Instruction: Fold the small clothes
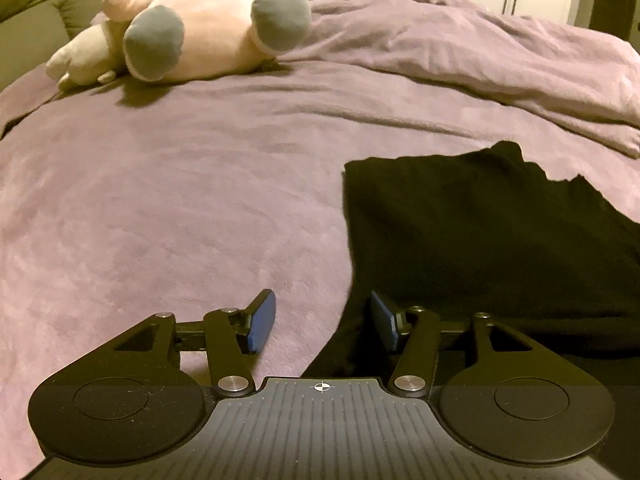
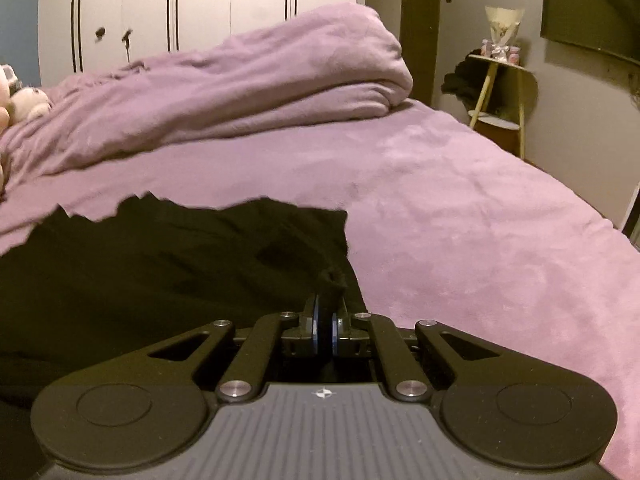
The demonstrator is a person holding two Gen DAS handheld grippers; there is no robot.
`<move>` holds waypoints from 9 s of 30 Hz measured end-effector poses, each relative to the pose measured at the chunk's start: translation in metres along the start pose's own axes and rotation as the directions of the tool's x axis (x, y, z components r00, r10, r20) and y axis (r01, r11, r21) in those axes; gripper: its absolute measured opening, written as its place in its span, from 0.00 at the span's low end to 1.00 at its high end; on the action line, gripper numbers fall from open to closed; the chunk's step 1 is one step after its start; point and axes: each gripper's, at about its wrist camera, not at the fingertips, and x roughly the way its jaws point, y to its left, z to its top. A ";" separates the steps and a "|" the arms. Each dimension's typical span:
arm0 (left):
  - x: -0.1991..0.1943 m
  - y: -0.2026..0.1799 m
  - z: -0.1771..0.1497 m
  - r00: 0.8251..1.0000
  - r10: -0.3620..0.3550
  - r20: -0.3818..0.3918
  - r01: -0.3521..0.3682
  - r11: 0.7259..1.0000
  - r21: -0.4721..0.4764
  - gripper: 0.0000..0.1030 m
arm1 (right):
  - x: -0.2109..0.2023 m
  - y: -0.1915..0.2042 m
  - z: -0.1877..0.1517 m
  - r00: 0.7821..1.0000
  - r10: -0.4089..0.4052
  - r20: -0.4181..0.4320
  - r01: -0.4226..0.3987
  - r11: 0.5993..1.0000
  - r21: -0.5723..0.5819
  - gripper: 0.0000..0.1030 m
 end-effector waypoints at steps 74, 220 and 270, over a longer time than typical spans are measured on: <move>-0.160 0.083 -0.103 0.750 -0.598 -0.282 0.570 0.801 -0.182 0.04 | -0.190 -0.173 -0.094 0.701 0.598 -0.387 -0.464 0.796 0.388 0.08; 0.094 -0.091 0.079 0.988 -0.145 0.042 0.143 0.989 0.045 0.71 | 0.058 0.052 0.057 0.895 0.441 -0.062 -0.441 0.897 0.016 0.40; 0.006 0.056 -0.032 0.893 -0.450 -0.019 0.338 0.697 -0.632 0.20 | -0.054 -0.106 -0.044 0.897 0.431 -0.097 -0.308 0.768 0.562 0.06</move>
